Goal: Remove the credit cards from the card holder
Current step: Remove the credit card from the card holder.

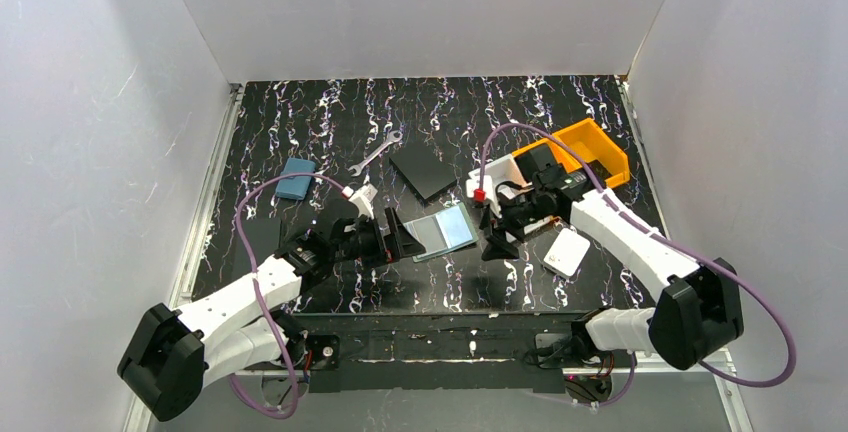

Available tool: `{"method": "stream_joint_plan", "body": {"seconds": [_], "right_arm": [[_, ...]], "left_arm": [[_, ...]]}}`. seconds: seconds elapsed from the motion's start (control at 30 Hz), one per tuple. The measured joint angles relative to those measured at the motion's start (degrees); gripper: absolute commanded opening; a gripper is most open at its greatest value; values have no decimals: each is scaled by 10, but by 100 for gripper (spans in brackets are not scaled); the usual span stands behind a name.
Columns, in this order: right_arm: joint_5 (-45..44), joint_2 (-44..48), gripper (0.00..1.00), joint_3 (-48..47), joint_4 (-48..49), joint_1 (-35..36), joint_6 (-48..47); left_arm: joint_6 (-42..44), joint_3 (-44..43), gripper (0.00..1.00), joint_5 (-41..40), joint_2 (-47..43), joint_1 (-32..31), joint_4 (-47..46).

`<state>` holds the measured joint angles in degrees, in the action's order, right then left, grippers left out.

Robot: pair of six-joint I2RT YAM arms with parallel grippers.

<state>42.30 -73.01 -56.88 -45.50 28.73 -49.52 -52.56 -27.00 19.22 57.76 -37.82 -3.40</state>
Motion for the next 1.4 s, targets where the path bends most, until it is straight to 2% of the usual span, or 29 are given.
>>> {"method": "stream_joint_plan", "body": {"seconds": [0.43,0.47,0.5,0.53,0.83,0.93,1.1,1.23,1.4], "right_arm": [[-19,-10,83,31,55,14,35],[-20,-4,86,35,55,14,38],[-21,-2,95,36,55,14,39],[-21,3,98,38,58,14,43],[-18,17,98,41,71,9,61],[-11,6,95,36,68,9,60],[-21,-26,77,20,86,29,81],[-49,-68,67,1,106,68,99],[-84,-100,63,-12,131,101,126]], "left_arm": [[-7,-3,90,-24,10,-7,0],[-8,-3,91,-24,11,-7,0],[-9,-4,91,-24,11,-7,-2],[-10,-4,92,-24,11,-7,-4],[-41,1,94,-28,-12,-7,-40],[-57,12,91,-30,-18,-7,-62],[-76,23,86,-30,-2,-7,-91],[-75,23,85,-29,24,-7,-112],[-64,23,85,-31,34,-7,-120]]}}
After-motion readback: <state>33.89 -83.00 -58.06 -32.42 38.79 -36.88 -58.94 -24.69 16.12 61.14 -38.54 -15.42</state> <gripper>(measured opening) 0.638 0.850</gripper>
